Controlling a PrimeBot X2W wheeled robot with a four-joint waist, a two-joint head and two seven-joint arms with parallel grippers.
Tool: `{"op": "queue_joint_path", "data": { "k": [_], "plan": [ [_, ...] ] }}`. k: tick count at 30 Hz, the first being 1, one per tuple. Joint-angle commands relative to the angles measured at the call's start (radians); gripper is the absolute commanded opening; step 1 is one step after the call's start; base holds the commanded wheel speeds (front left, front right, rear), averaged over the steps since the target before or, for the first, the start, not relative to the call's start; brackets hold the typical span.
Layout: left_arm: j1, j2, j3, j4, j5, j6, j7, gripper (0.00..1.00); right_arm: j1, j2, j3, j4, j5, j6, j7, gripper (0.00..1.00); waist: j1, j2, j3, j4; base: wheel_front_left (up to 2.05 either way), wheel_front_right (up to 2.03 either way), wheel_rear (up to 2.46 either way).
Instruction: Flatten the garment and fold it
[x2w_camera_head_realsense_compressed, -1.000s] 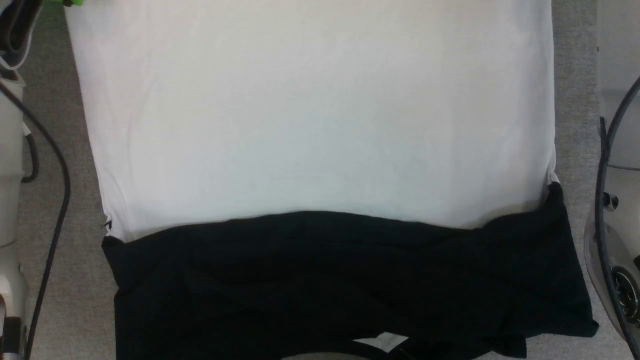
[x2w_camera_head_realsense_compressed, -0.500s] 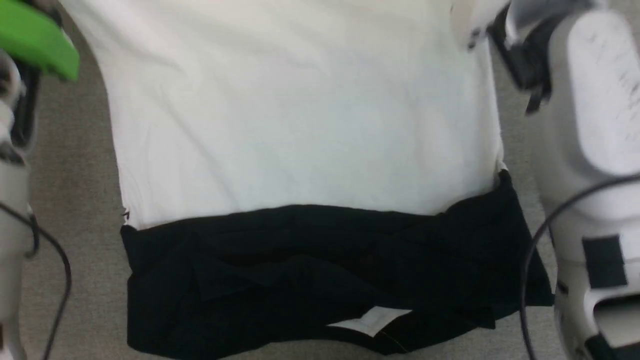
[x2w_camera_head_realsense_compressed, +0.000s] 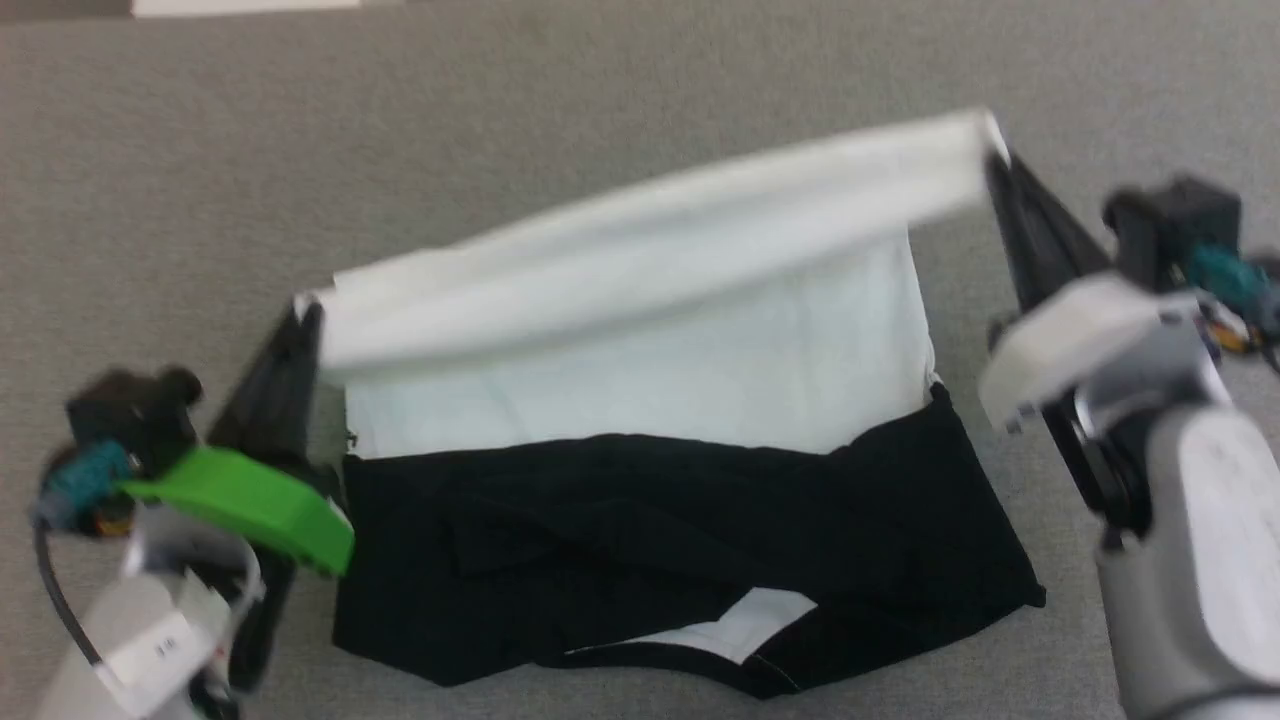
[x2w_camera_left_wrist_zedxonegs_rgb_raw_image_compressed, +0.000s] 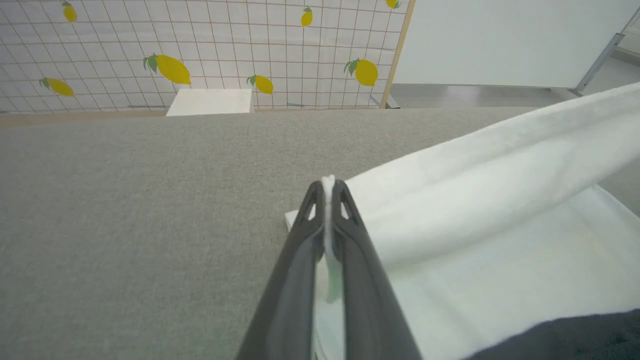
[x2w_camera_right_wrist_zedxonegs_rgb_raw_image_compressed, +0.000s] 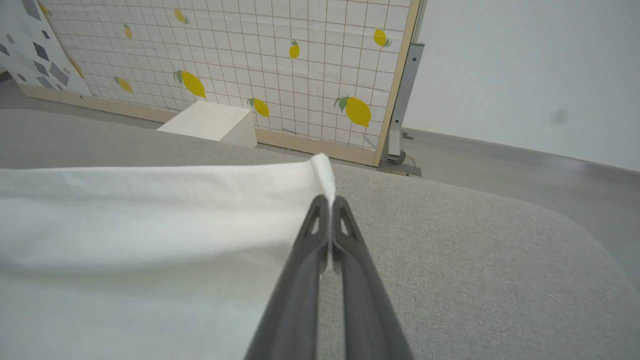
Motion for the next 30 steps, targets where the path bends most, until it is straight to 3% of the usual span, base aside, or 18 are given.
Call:
{"op": "queue_joint_path", "data": {
  "k": [1, 4, 9, 15, 23, 24, 25, 26, 27, 30],
  "plan": [
    [0.037, -0.008, -0.002, -0.008, -0.009, 0.011, -0.002, 0.0, 0.056, 0.005, -0.024, -0.03, 0.012, -0.001, 0.018, 0.0, 0.0001, 0.0111, -0.102, 0.046, 0.0, 0.0, 0.0],
    [0.14, -0.045, -0.023, -0.011, -0.044, 0.018, -0.011, 0.0, 0.275, 0.032, -0.121, -0.175, 0.019, -0.001, 0.1, 0.0, 0.0001, 0.0111, -0.138, 0.076, 0.0, 0.0, 0.0],
    [0.216, -0.078, -0.039, 0.02, -0.066, 0.022, -0.04, 0.0, 0.446, 0.046, -0.183, -0.254, 0.01, -0.001, 0.155, 0.0, 0.0001, 0.0111, -0.163, 0.079, 0.0, 0.0, 0.0],
    [0.285, -0.091, -0.046, 0.069, -0.078, 0.03, -0.057, 0.0, 0.577, 0.047, -0.218, -0.218, 0.083, -0.001, 0.202, 0.0, 0.0001, 0.0111, -0.178, 0.068, 0.0, 0.0, 0.0],
    [0.342, -0.101, -0.06, 0.131, -0.097, 0.035, -0.051, 0.0, 0.653, 0.048, -0.175, -0.138, 0.094, -0.001, 0.285, 0.0, 0.0001, 0.0111, -0.186, 0.053, 0.0, 0.0, 0.0],
    [0.344, -0.103, -0.061, 0.14, -0.099, 0.037, -0.048, 0.0, 0.656, 0.048, -0.168, -0.13, 0.096, -0.001, 0.291, 0.1, 0.0001, 0.0111, -0.187, 0.053, 0.0, 0.0, 0.0],
    [0.347, -0.108, -0.063, 0.154, -0.106, 0.041, -0.04, 0.0, 0.661, 0.048, -0.157, -0.12, 0.099, -0.001, 0.301, 0.49, 0.0001, 0.0111, -0.189, 0.053, 0.0, 0.0, 0.0],
    [0.349, -0.109, -0.067, 0.165, -0.108, 0.042, -0.032, 0.44, 0.664, 0.048, -0.149, -0.112, 0.105, -0.001, 0.312, 1.0, 0.0001, 0.0111, -0.191, 0.053, 0.0, 0.0, 0.0],
    [0.349, -0.108, -0.072, 0.175, -0.107, 0.042, -0.025, 1.0, 0.669, 0.048, -0.142, -0.107, 0.116, -0.001, 0.321, 1.0, 0.0001, 0.0111, -0.193, 0.054, 0.0, 0.0, 0.0],
    [0.345, -0.115, -0.073, 0.189, -0.114, 0.042, -0.026, 1.0, 0.677, 0.048, -0.134, -0.109, 0.143, -0.001, 0.309, 1.0, 0.0001, 0.0111, -0.202, 0.06, 0.0, 0.0, 0.0]
  ]
}}
